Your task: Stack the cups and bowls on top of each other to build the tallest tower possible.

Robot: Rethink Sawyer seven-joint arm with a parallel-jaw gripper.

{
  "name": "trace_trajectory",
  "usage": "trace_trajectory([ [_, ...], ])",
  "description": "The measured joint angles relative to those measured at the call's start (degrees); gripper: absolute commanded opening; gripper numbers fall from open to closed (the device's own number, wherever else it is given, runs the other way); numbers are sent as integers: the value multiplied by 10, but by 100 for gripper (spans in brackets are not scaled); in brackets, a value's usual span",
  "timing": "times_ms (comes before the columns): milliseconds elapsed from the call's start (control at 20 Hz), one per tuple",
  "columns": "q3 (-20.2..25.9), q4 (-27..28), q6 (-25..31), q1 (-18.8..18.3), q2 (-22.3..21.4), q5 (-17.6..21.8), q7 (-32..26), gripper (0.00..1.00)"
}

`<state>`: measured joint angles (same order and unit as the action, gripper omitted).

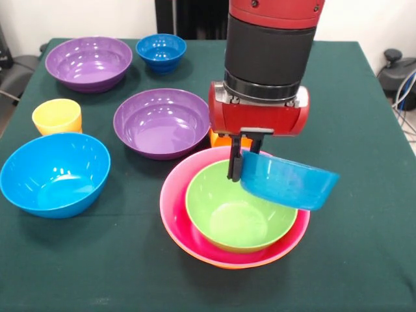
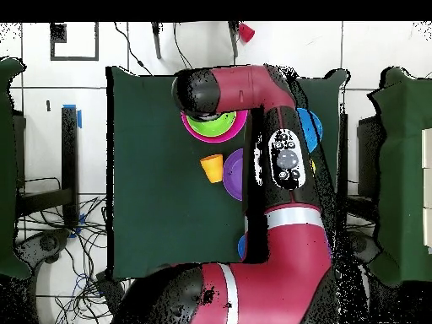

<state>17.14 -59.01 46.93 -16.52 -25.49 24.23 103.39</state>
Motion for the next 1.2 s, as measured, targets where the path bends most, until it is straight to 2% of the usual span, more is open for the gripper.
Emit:
trace_trajectory([
  [650, 0, 0, 0, -3, 1, 0, 0, 0],
  [1200, 0, -1, -1, -15, 20, 0, 0, 0],
])
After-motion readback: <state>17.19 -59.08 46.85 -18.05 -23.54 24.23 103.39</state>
